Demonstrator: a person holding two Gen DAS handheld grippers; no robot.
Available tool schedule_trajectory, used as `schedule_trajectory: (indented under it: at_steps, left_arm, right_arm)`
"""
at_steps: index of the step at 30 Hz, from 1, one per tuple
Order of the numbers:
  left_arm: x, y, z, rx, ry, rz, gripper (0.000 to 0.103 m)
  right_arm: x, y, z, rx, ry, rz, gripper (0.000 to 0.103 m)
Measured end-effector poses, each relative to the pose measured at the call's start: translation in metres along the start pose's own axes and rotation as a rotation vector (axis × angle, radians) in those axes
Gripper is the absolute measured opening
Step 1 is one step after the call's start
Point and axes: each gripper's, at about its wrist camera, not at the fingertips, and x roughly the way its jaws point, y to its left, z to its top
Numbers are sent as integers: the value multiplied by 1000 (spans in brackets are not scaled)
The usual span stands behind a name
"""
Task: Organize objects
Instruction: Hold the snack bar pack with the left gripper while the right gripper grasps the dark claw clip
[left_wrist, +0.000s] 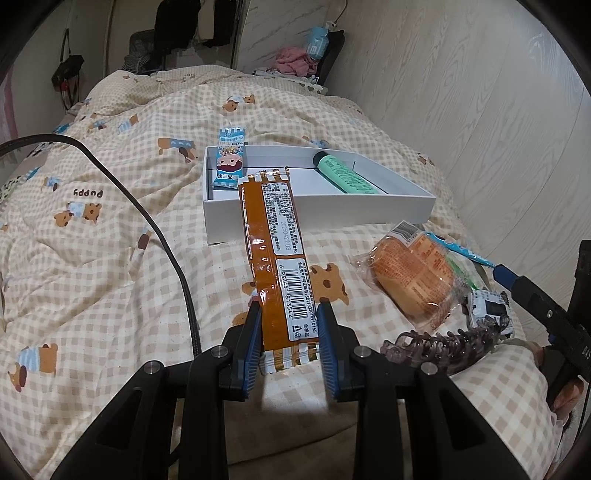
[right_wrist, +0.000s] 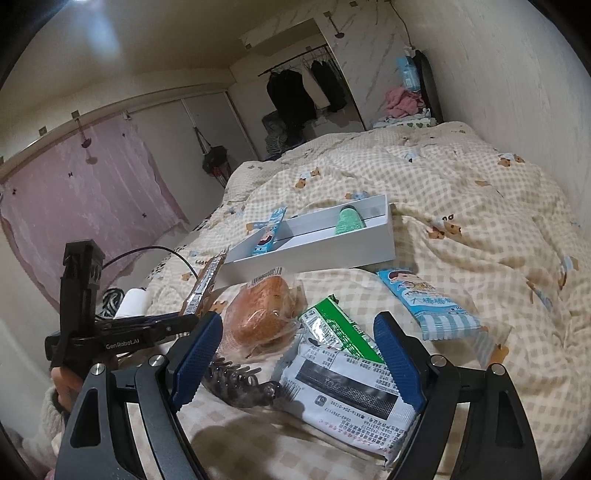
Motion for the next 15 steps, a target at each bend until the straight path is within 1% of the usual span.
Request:
schedule_trajectory:
  at_steps: [4,6,8,9,10,11,12,13,14,15]
  left_arm:
    - [1,0,0,-2,4,-1,32]
    - [2,1,1,-5,9,-5,32]
    - [2,1,1,-7,7,-7,32]
    - [2,1,1,-6,7,-7,32]
    - [2,1,1,-6,7,-6,32]
    - [2,1,1,-5,6,-6,32]
    - [2,1,0,-4,6,-6,32]
    - [2,1,1,-4,6,-7,32]
    - [2,1,0,-6,6,-8,32]
    - [2,1,0,-7,8,-9,32]
  right_arm:
    - [-1,4,0,-24,-7,12,84]
    - [0,5,-1,-30,-1,25,80]
    - [-1,6,-1,-35,2,35,79]
    - [-1,7,0,-42,10,52,74]
    - [-1,8,2,-55,25,74,72]
    - [0,11,5,-80,54,104,70]
    - [1,15,8,-120,94,128,62]
    - [2,18,12,-166,135,139,57]
    - [4,25,15,-247,197,136,53]
    - [5,29,15,-302,232,139,53]
